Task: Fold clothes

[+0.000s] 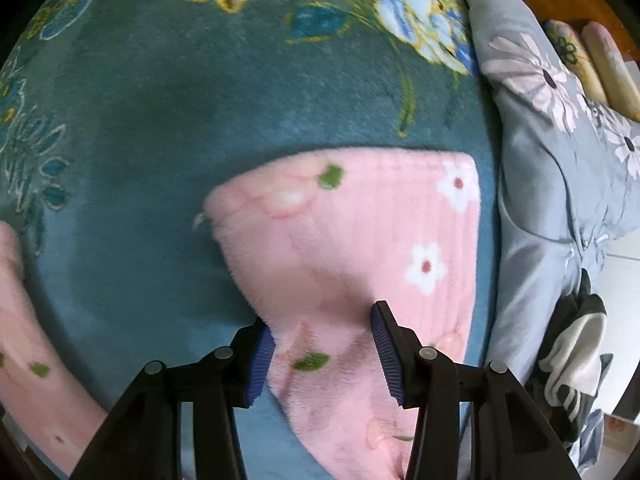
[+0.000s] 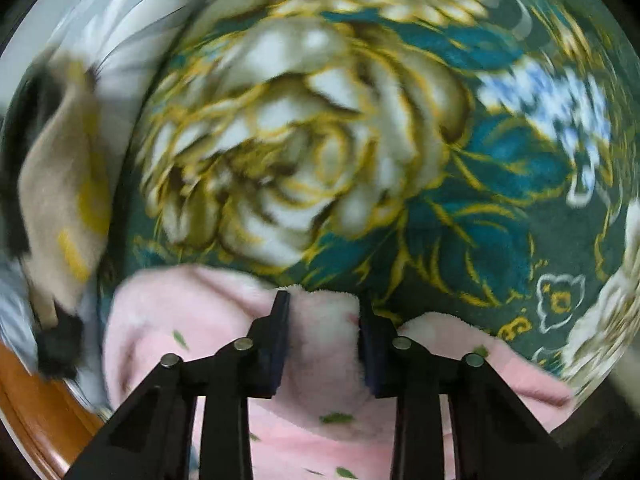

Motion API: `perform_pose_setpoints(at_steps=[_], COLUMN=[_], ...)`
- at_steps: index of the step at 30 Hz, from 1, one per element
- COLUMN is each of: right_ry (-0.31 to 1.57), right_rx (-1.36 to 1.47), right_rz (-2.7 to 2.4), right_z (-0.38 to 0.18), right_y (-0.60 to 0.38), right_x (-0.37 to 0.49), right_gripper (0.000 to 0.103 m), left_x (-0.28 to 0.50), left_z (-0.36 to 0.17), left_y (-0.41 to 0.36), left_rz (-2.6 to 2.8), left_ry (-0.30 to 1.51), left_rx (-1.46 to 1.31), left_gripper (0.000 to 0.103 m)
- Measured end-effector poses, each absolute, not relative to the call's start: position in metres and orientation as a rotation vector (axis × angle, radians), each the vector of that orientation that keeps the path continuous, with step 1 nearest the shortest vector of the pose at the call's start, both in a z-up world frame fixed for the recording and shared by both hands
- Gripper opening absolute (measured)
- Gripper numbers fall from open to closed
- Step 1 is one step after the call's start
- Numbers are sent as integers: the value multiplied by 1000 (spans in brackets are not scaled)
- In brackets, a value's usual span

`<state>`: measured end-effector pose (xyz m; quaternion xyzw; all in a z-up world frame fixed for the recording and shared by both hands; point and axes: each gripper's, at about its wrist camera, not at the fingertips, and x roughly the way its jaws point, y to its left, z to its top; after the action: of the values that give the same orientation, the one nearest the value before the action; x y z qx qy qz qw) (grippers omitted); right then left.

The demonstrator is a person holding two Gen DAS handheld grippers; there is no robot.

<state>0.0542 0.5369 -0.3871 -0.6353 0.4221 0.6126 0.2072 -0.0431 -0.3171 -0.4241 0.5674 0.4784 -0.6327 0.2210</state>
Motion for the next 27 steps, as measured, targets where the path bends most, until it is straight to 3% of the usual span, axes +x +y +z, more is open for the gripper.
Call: perform_pose_setpoints(at_steps=[2, 6, 10, 12, 16, 19, 22, 27], right_ry=[1151, 1200, 1136, 1119, 1026, 868, 856, 667], right_rx=[-1748, -1347, -1407, -1430, -1409, -1383, -1517, -2094], right_rz=[1764, 1810, 1810, 1816, 1805, 1858, 2036, 2330], right_z=[-374, -333, -336, -338, -326, -298, -289, -329], right_y=[538, 593, 599, 588, 576, 558, 493, 303], right_x=[48, 50, 28, 28, 35, 36, 19, -14], right_gripper=[28, 15, 14, 16, 38, 41, 42, 43], left_x=[-49, -60, -61, -57, -50, -48, -48, -55], left_z=[-423, -419, -417, -418, -420, -421, -423, -424], left_y=[-314, -309, -311, -316, -328, -336, -341, -344], left_rz=[-1763, -1796, -1806, -1791, -1761, -1760, -1764, -1752], left_ry=[1314, 1304, 1284, 1298, 1338, 1358, 1381, 1370], left_rx=[1584, 1622, 1626, 1613, 1576, 1540, 1516, 1496], left_gripper=[50, 52, 52, 52, 52, 54, 55, 55])
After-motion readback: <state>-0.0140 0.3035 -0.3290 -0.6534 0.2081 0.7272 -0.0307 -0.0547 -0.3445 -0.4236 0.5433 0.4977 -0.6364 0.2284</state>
